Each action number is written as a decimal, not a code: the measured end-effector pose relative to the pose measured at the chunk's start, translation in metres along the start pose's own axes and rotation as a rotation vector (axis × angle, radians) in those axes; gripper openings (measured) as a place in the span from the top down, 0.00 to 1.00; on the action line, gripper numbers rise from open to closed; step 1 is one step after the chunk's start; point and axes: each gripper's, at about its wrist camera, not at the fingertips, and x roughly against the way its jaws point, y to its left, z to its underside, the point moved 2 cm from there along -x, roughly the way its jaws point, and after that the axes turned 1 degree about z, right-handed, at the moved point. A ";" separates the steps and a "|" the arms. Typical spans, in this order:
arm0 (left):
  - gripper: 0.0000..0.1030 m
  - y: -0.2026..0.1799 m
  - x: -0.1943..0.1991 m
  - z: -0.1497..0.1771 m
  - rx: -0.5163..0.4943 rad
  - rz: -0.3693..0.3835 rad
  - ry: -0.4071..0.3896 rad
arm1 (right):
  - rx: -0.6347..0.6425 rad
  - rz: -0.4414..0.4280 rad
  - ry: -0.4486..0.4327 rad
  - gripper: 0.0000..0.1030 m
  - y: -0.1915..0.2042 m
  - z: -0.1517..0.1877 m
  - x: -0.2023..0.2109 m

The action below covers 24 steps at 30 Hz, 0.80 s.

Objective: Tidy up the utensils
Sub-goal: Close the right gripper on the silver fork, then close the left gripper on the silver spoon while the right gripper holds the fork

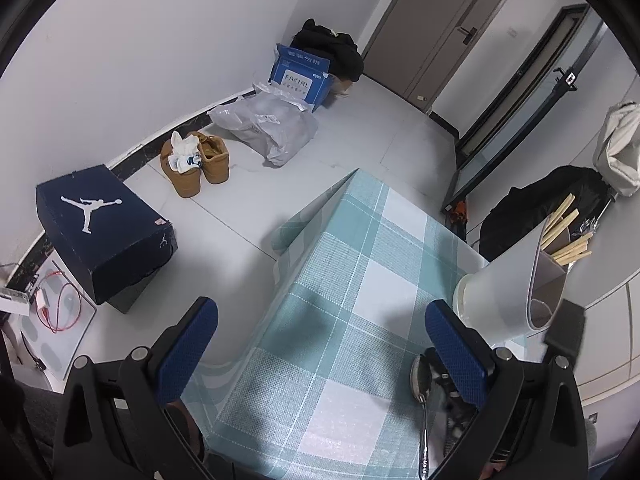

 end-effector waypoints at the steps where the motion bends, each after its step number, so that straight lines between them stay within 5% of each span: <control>1: 0.01 -0.001 -0.001 0.001 -0.009 -0.003 0.000 | -0.014 0.002 -0.008 0.80 -0.003 0.001 0.004; 24: 0.01 -0.074 -0.025 0.040 -0.259 -0.078 0.079 | -0.389 -0.044 -0.176 0.80 -0.084 0.048 0.070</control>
